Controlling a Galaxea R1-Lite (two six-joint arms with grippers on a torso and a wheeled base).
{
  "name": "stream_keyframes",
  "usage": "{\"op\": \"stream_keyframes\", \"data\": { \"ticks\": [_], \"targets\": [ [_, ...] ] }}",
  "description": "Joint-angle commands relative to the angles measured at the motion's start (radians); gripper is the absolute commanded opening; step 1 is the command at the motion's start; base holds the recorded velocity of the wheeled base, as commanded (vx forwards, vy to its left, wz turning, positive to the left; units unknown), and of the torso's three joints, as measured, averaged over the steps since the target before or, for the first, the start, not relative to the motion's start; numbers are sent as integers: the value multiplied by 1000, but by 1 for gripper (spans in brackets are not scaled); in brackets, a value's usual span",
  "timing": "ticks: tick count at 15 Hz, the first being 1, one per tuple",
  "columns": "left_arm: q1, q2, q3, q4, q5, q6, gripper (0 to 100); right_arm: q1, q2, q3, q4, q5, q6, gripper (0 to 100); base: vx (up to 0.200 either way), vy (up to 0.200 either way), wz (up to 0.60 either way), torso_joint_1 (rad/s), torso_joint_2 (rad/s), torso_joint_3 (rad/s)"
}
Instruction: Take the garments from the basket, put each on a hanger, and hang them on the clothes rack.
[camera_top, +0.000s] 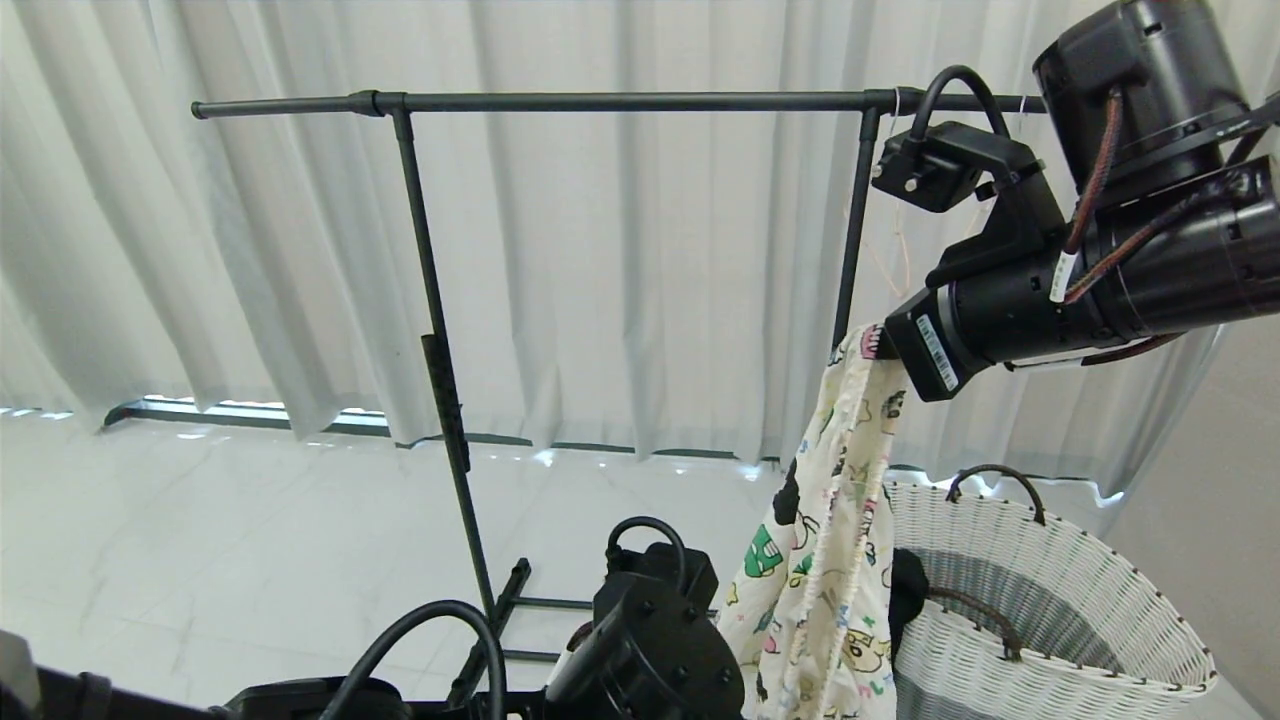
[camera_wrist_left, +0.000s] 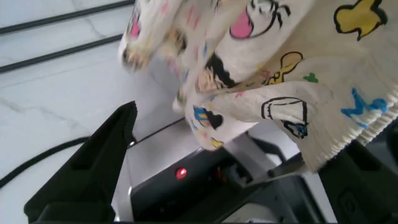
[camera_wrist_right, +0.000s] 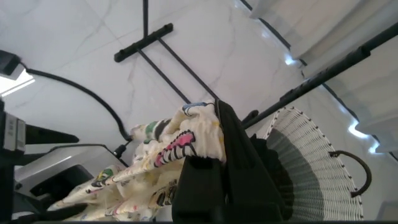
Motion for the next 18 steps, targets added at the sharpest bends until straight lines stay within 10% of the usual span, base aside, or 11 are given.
{"op": "stream_keyframes", "data": {
  "ticks": [1,2,10,13,18],
  "targets": [
    [-1,-25,26,2,-1,2,100,-1,-11,1,-1,-3,-1,0,0,0,0,0,0,0],
    [-1,-26,25,2,-1,2,0,-1,-22,5,1,-16,-1,0,0,0,0,0,0,0],
    [45,-209,46,9,35,180,0,-81,-255,328,2,-52,1,0,0,0,0,0,0,0],
    [110,-313,-106,240,30,332,0,-80,-430,524,1,-52,6,0,0,0,0,0,0,0],
    [128,-325,-521,615,-14,396,0,-100,-427,377,19,-42,9,0,0,0,0,0,0,0]
  ]
}}
